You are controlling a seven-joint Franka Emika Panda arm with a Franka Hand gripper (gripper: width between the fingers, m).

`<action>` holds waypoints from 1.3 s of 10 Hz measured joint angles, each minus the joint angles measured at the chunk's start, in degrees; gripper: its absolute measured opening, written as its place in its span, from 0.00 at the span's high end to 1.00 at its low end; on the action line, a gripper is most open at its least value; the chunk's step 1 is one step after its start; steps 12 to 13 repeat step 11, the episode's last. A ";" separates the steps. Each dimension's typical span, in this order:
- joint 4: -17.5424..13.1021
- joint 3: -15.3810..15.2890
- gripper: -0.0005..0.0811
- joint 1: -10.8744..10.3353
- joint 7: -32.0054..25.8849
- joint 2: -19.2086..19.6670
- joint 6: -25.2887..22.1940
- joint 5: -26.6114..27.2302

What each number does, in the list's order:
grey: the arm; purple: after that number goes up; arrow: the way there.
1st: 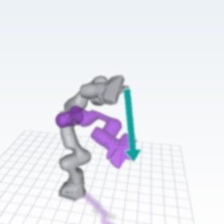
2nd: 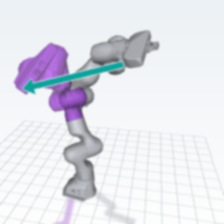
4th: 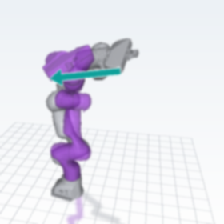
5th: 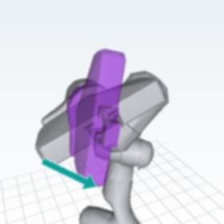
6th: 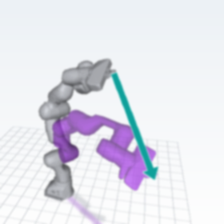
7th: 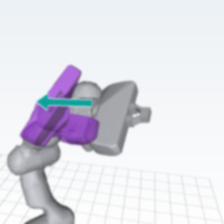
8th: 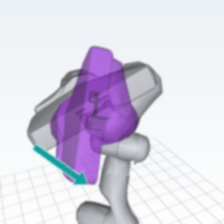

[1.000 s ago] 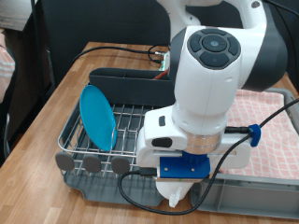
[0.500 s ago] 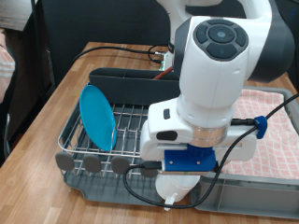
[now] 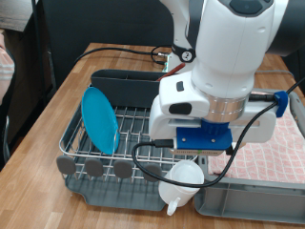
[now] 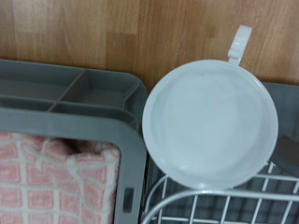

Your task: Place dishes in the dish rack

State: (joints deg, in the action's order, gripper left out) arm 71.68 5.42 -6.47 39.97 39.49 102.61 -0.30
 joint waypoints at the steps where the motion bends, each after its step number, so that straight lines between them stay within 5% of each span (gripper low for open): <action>1: -0.24 0.05 0.01 -0.35 0.36 -1.00 -1.10 -0.49; 13: -2.96 0.54 0.01 -3.91 5.70 -4.20 -4.99 -5.45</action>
